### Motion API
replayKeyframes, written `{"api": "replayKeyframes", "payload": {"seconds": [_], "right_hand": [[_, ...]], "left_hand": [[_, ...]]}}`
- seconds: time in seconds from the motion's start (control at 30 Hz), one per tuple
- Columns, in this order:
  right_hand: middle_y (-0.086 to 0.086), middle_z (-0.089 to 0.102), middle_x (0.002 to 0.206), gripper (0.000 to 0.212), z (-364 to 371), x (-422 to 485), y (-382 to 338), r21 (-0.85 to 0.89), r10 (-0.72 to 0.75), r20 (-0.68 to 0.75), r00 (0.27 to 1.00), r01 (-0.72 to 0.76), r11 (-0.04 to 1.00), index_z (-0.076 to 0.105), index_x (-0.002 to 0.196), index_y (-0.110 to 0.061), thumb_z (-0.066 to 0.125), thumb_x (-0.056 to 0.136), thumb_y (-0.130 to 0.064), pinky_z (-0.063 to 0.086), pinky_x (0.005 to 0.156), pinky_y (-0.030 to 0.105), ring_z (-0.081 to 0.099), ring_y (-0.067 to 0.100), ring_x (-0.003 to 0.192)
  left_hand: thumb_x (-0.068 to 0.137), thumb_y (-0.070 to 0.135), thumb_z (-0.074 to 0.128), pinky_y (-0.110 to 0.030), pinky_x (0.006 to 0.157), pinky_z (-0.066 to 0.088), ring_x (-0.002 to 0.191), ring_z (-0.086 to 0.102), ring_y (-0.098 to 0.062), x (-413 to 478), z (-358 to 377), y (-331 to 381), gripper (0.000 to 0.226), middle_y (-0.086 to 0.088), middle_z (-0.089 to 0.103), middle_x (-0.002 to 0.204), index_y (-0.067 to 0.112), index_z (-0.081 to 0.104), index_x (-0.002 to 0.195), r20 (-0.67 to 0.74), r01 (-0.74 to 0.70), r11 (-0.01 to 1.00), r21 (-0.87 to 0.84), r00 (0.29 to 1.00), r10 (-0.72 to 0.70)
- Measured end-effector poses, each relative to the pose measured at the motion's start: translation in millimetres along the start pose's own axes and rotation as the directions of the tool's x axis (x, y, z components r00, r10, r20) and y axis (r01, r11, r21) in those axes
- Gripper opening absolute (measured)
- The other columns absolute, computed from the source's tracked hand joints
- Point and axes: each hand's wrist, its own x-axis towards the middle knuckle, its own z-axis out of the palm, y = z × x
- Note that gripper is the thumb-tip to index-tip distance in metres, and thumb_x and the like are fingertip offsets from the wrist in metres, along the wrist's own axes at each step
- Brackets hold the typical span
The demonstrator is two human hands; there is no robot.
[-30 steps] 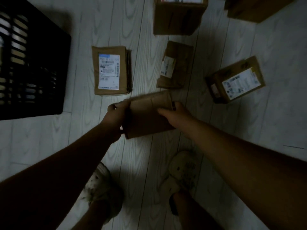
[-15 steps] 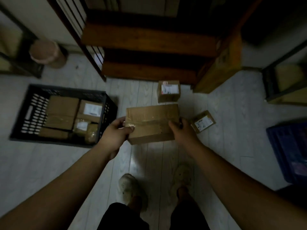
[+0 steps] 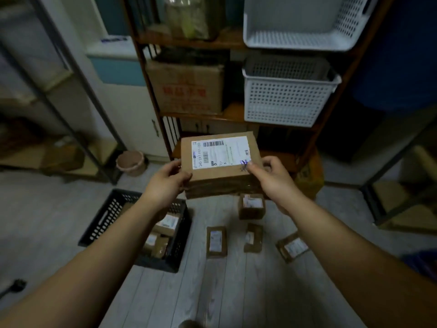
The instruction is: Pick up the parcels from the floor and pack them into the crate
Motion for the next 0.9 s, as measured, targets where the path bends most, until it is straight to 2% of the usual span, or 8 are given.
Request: {"api": "replayKeyframes", "payload": {"seconds": [0.07, 0.2, 0.37, 0.43, 0.5, 0.6, 0.73, 0.9], "right_hand": [[0.002, 0.060, 0.116, 0.035, 4.3, -10.3, -15.6, -0.015, -0.077, -0.026, 0.997, 0.076, 0.997, 0.045, 0.109, -0.029, 0.068, 0.083, -0.033, 0.048, 0.075, 0.026, 0.060, 0.011, 0.094], [-0.008, 0.048, 0.133, 0.089, 23.7, -35.5, -43.1, -0.082, -0.216, 0.024, 0.976, 0.217, 0.973, 0.018, 0.144, -0.038, 0.075, 0.078, -0.021, 0.045, 0.092, 0.032, 0.048, 0.009, 0.114], [-0.005, 0.029, 0.151, 0.112, 69.0, -55.5, -68.4, -0.193, -0.344, 0.017, 0.939, 0.340, 0.920, 0.001, 0.144, -0.046, 0.082, 0.069, -0.031, 0.033, 0.101, 0.035, 0.032, 0.017, 0.134], [-0.003, 0.028, 0.152, 0.108, 93.4, -57.7, -78.6, -0.180, -0.327, -0.005, 0.945, 0.321, 0.930, 0.003, 0.143, -0.047, 0.081, 0.070, -0.032, 0.033, 0.103, 0.040, 0.033, 0.020, 0.135], [-0.003, 0.033, 0.147, 0.087, 125.1, -59.7, -88.7, -0.142, -0.307, -0.023, 0.952, 0.301, 0.943, 0.022, 0.139, -0.041, 0.078, 0.073, -0.031, 0.043, 0.099, 0.040, 0.041, 0.021, 0.128], [-0.002, 0.052, 0.121, 0.049, 178.7, -61.2, -99.3, -0.088, -0.278, -0.031, 0.960, 0.275, 0.958, 0.041, 0.112, -0.032, 0.075, 0.077, -0.029, 0.048, 0.074, 0.025, 0.055, 0.011, 0.101], [-0.015, 0.058, 0.096, 0.034, 250.8, -64.4, -104.5, 0.010, -0.252, -0.016, 0.968, 0.252, 0.968, 0.046, 0.107, -0.030, 0.069, 0.083, -0.030, 0.047, 0.066, 0.020, 0.059, 0.004, 0.088], [-0.020, 0.058, 0.096, 0.025, 313.7, -70.3, -105.3, -0.063, -0.275, 0.001, 0.962, 0.274, 0.960, 0.048, 0.109, -0.036, 0.061, 0.088, -0.035, 0.043, 0.062, 0.016, 0.057, -0.002, 0.086]], "left_hand": [[0.085, 0.012, 0.060, -0.021, 0.060, 0.054, 0.090, 0.066, -0.011, -14.1, -12.4, 11.7, 0.046, 0.005, 0.063, 0.109, 0.031, 0.050, 0.126, 0.017, -0.050, 0.998, -0.024, 0.999, 0.050], [0.084, 0.017, 0.064, -0.028, 0.060, 0.056, 0.092, 0.067, -0.016, -31.8, -36.2, 36.0, 0.045, 0.007, 0.057, 0.118, 0.043, 0.047, 0.116, 0.003, -0.149, 0.987, -0.066, 0.989, 0.150], [0.084, 0.008, 0.061, -0.034, 0.067, 0.059, 0.095, 0.066, -0.022, -31.9, -83.3, 54.6, 0.053, 0.004, 0.057, 0.117, 0.036, 0.044, 0.125, -0.114, -0.215, 0.966, -0.147, 0.973, 0.199], [0.084, 0.009, 0.061, -0.032, 0.064, 0.058, 0.093, 0.068, -0.021, -29.7, -111.4, 59.0, 0.051, 0.005, 0.059, 0.113, 0.036, 0.047, 0.125, -0.125, -0.226, 0.964, -0.137, 0.970, 0.209], [0.085, 0.008, 0.061, -0.029, 0.062, 0.058, 0.090, 0.068, -0.019, -27.1, -146.1, 60.0, 0.051, 0.004, 0.060, 0.111, 0.032, 0.048, 0.128, -0.124, -0.238, 0.965, -0.109, 0.966, 0.225], [0.087, 0.008, 0.058, -0.023, 0.059, 0.056, 0.082, 0.070, -0.011, -23.2, -197.2, 56.1, 0.049, 0.000, 0.059, 0.114, 0.027, 0.048, 0.131, -0.114, -0.255, 0.966, -0.050, 0.962, 0.248], [0.080, 0.002, 0.066, -0.014, 0.050, 0.050, 0.066, 0.065, 0.001, -18.7, -255.6, 49.4, 0.076, 0.009, 0.045, 0.124, 0.030, 0.030, 0.141, -0.212, -0.255, 0.962, -0.093, 0.950, 0.231], [0.080, -0.003, 0.064, -0.021, 0.063, 0.053, 0.101, 0.055, -0.011, -10.1, -311.6, 30.9, 0.076, -0.007, 0.049, 0.136, 0.019, 0.026, 0.142, -0.157, -0.135, 0.981, -0.141, 0.981, 0.112]]}}
